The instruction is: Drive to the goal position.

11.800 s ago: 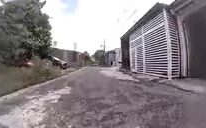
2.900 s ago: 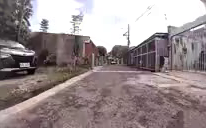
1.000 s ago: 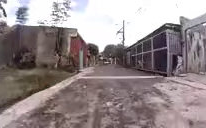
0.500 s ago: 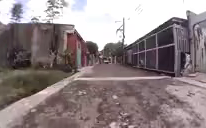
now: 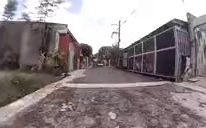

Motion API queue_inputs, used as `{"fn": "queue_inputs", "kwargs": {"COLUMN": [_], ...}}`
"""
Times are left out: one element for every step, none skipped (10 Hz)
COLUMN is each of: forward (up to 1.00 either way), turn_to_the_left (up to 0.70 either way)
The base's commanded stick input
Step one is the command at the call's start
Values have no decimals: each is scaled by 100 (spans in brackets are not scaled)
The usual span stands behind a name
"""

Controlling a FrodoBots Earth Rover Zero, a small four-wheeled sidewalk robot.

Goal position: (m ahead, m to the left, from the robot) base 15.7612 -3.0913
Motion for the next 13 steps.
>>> {"fn": "queue_inputs", "kwargs": {"forward": [70, 70, 70, 70, 70, 70, 70, 70, 70, 70, 70, 70, 70], "turn_to_the_left": [0, 0, 0, 0, 0, 0, 0, 0, 0, 0, 0, 0, 0]}}
